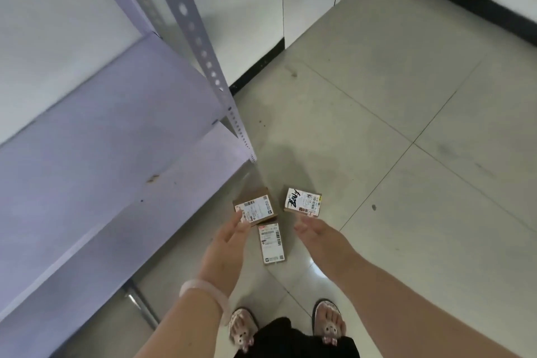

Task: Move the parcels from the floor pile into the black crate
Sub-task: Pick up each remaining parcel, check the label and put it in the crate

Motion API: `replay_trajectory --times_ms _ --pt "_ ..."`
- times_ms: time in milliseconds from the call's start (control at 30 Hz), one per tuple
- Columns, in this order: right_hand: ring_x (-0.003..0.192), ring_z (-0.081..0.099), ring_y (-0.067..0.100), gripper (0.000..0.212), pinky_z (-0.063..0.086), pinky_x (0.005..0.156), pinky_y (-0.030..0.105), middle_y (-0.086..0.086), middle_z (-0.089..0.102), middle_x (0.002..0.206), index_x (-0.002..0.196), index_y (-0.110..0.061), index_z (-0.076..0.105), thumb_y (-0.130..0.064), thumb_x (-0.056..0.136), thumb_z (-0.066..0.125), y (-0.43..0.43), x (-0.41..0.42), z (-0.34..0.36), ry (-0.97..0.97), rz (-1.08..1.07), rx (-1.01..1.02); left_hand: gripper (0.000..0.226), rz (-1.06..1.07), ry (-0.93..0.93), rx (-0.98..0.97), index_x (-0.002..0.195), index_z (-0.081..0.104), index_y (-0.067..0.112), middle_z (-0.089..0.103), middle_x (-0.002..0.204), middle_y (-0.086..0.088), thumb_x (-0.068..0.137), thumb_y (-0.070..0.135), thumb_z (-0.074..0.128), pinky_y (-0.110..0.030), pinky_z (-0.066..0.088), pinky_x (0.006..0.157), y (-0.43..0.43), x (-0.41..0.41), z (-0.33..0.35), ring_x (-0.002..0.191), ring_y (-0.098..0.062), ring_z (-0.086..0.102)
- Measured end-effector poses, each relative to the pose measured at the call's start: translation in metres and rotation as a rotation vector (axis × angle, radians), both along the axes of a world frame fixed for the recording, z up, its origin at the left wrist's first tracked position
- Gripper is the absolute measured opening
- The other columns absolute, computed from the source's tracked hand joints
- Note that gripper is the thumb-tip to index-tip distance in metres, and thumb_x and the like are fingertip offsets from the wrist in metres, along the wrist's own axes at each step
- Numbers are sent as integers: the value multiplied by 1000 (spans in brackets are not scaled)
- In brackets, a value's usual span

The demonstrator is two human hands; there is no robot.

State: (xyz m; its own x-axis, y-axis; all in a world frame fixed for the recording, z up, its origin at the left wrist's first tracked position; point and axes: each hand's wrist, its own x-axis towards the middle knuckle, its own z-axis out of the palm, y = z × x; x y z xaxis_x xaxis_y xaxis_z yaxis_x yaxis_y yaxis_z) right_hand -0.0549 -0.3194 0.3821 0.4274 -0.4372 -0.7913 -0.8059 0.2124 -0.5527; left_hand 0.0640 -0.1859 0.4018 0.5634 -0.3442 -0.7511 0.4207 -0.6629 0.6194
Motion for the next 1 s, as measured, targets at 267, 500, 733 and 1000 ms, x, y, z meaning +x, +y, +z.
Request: replay_trajectory --times_ms 267,500,733,1000 --pt "121 49 18 49 34 85 23 2 48 142 142 -28 38 -46 96 37 15 6 -251 164 106 23 36 22 83 35 133 47 39 46 131 16 99 29 43 -39 30 113 2 6 -250 129 -9 42" --pt "133 37 18 48 22 88 18 1 38 149 147 -24 32 -36 100 34 52 -2 -366 138 -100 150 50 95 192 209 146 30 27 29 154 7 98 39 37 -26 18 107 26 -9 -378 141 -16 26" --pt "77 50 -4 29 35 49 -2 -2 62 115 123 -32 53 -31 101 35 66 0 -393 103 -111 229 43 74 324 151 142 34 30 55 81 24 100 37 36 -14 43 75 28 -34 -412 69 10 54" --pt "80 60 7 21 45 51 8 -6 64 102 114 -33 56 -35 97 43 55 12 -400 151 -138 204 65 103 404 208 150 8 35 19 159 -2 95 51 39 -49 16 119 28 -25 -425 145 -32 20"
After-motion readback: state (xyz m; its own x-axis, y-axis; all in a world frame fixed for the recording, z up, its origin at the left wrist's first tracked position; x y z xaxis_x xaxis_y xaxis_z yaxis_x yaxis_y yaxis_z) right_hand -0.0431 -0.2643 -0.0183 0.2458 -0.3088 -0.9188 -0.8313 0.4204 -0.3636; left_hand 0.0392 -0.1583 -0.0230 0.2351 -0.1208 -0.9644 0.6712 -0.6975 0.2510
